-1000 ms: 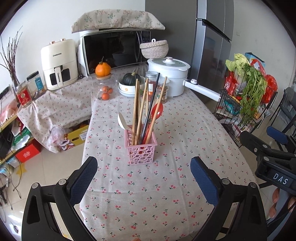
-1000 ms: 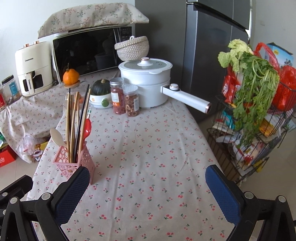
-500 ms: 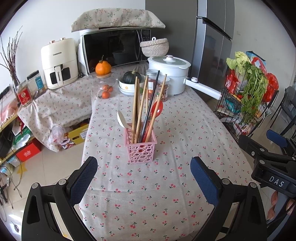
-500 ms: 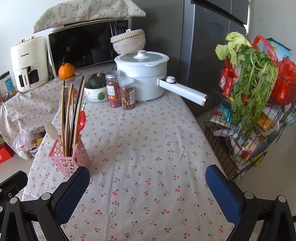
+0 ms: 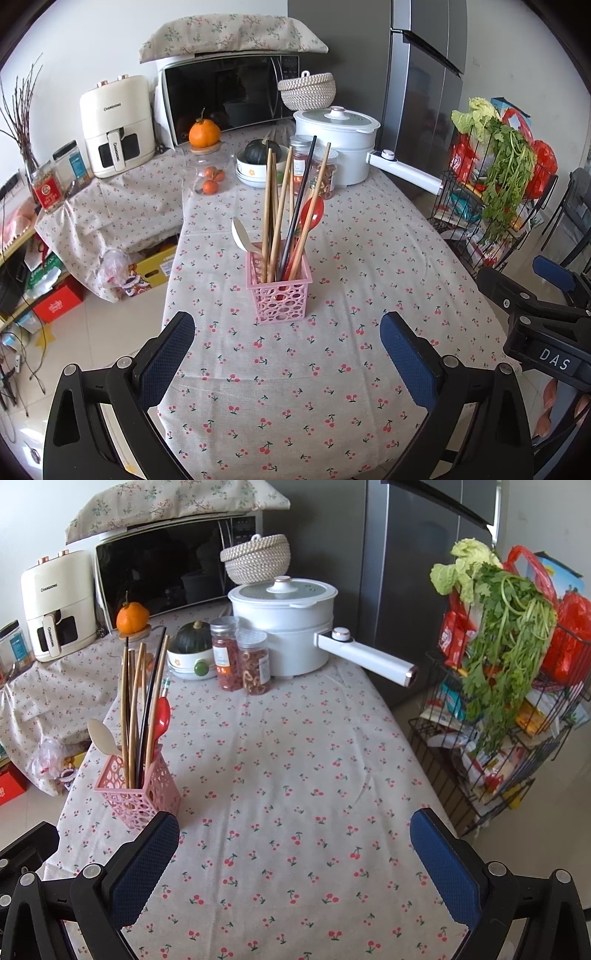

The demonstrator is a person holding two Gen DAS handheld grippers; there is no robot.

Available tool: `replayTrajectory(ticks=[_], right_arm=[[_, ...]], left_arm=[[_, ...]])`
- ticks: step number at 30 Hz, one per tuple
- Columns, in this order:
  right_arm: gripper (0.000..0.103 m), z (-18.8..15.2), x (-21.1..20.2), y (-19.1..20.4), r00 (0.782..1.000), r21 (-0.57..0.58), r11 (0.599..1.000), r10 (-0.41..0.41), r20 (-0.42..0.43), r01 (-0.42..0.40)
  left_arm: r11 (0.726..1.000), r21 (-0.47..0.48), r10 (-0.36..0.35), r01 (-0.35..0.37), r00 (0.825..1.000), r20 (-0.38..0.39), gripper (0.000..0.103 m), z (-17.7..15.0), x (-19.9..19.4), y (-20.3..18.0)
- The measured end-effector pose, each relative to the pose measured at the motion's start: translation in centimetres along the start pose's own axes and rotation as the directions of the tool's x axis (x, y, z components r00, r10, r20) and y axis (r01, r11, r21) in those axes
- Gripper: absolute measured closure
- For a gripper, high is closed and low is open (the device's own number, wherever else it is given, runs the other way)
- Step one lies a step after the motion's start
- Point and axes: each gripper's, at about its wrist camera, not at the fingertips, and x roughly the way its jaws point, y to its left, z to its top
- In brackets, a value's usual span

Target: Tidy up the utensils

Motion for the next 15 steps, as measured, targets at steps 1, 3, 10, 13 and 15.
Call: replayTrajectory(ticks=[1,3,10,13,15], right_arm=[[0.000,-0.01,0.06,-0.03,1.000,0.001,1.000,0.000,-0.002,0.000],[0.000,-0.01,0.15,-0.11,1.000,0.003,1.000,0.002,-0.005,-0.002],[0.000,-0.02,0.14,-0.02,1.000,0.000,1.000,0.003,-0.005,-0.003],[0.000,-0.03,0.16,0.03,1.000,-0.003,1.000,0.002,-0.007,-0.002],[0.000,-0.05,0.18,0.03,1.000,-0.004,1.000,0.002,-0.007,-0.002]], left_arm=[[1.000,0.001,0.000,0.000,1.000,-0.001,0.001,-0.02,0.03,-0.03],[1.000,0.002,0.000,0.000,1.000,-0.002,0.001,0.00,0.08,-0.11],[1.000,0.002,0.001,-0.001,1.000,-0.003,0.001,-0.05,0.10,-0.21],[1.000,0.003,-0.002,0.002,1.000,-0.005,0.001,-0.09,0.16,-0.25],[1.000,0.003,-0.001,0.001,1.000,-0.005,0.001,-0.11,0.20,-0.29]])
